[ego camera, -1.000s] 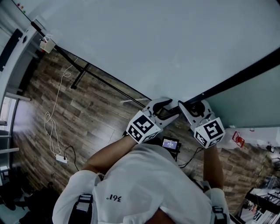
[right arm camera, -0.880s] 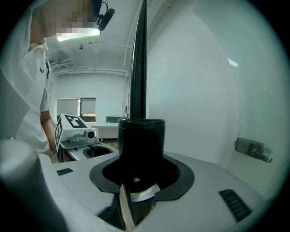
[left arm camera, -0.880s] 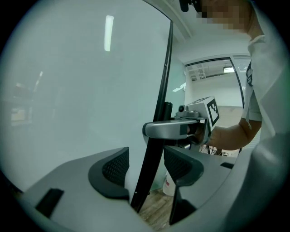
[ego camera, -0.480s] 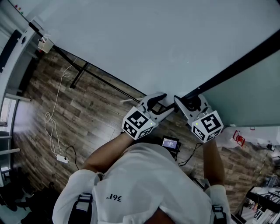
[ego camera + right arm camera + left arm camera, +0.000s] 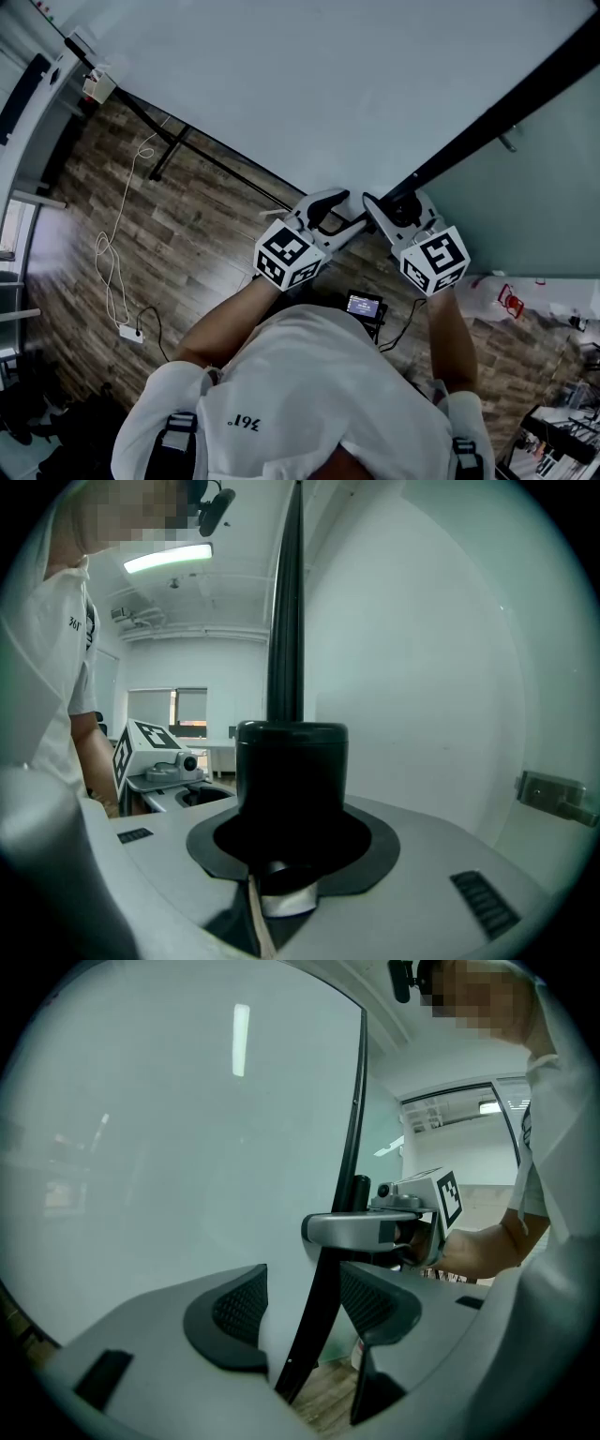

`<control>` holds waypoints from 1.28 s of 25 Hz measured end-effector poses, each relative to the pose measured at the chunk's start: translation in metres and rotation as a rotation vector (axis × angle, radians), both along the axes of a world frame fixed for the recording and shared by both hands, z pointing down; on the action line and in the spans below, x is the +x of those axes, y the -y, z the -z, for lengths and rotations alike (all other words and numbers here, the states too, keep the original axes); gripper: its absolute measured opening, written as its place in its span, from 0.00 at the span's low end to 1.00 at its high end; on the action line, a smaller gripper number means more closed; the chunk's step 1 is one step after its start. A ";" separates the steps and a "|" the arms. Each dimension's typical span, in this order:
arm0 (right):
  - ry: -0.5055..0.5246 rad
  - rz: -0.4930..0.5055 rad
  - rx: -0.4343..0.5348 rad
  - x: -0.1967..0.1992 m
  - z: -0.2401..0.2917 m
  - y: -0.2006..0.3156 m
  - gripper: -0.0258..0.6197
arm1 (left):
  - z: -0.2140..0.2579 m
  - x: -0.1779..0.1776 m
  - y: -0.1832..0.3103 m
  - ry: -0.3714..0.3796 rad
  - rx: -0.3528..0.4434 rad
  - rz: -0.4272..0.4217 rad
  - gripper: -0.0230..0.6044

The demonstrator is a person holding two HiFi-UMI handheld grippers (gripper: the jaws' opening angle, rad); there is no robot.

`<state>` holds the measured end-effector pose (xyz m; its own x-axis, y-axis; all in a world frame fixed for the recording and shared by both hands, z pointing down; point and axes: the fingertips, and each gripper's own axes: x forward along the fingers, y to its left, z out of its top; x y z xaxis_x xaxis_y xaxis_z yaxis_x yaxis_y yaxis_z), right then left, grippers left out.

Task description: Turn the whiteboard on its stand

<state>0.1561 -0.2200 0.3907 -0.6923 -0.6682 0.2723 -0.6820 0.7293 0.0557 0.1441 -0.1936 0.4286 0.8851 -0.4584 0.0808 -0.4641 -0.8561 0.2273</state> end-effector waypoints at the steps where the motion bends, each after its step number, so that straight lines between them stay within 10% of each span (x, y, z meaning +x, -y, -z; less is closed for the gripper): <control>1: 0.000 -0.001 0.003 -0.002 0.000 0.002 0.30 | 0.000 -0.001 0.001 -0.001 0.001 0.002 0.41; 32: 0.000 0.062 0.053 -0.067 0.000 0.062 0.26 | -0.005 -0.059 0.063 -0.002 0.004 0.106 0.41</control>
<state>0.0891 -0.2815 0.3912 -0.7326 -0.6377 0.2380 -0.6358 0.7660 0.0951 0.0849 -0.2569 0.4341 0.8318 -0.5498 0.0767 -0.5517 -0.8032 0.2249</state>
